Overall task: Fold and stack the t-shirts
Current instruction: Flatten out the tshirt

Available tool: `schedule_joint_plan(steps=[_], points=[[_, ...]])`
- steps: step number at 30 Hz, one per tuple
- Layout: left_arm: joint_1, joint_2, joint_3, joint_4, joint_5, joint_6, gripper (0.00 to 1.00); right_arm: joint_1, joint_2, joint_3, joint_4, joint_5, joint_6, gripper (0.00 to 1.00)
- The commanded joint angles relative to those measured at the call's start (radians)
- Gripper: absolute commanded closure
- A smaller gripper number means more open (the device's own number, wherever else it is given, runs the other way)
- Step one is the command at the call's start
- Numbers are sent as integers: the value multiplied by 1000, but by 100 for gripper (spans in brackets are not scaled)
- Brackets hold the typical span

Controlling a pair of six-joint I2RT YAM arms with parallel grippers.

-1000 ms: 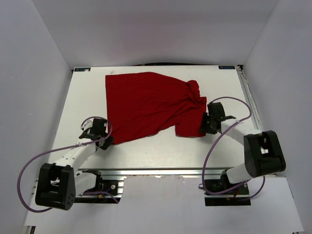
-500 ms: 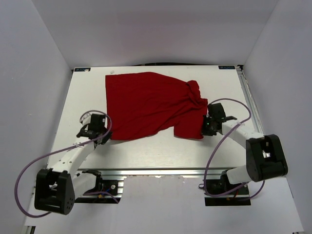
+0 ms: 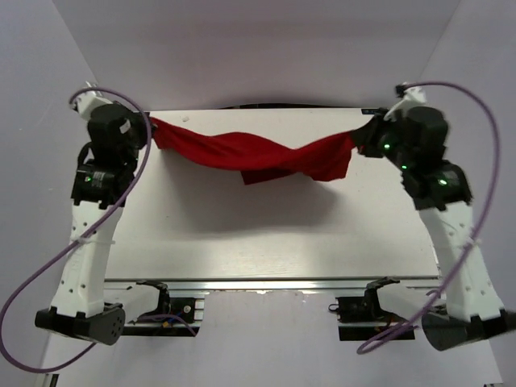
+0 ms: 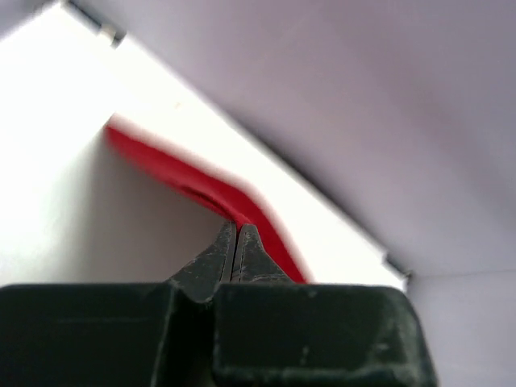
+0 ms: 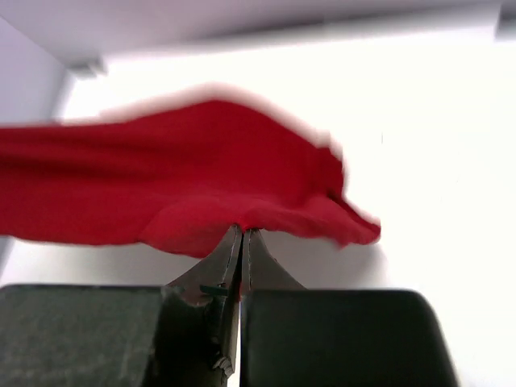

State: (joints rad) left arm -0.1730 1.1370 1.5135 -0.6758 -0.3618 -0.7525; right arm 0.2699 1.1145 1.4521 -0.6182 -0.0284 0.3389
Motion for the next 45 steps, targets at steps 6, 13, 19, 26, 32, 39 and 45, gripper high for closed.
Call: schedule_joint_plan(steps=[6,13,19,26,32,39,45], points=[[-2,-80,376,-48,-103,99,100,3,-104,500,-169,71,-72,100],[-2,-28,678,-108,-175,151,100,2,-38,832,-243,50,-90,100],[-2,55,662,-107,-154,180,100,3,45,789,-181,-34,-80,100],[-2,150,490,-22,-137,214,100,2,149,666,-66,-24,-109,100],[6,350,514,48,-115,245,100,2,292,697,54,25,-167,100],[113,703,1046,-12,130,157,100,2,481,959,116,38,-192,100],[170,523,824,168,244,76,100,0,386,931,186,62,-225,100]])
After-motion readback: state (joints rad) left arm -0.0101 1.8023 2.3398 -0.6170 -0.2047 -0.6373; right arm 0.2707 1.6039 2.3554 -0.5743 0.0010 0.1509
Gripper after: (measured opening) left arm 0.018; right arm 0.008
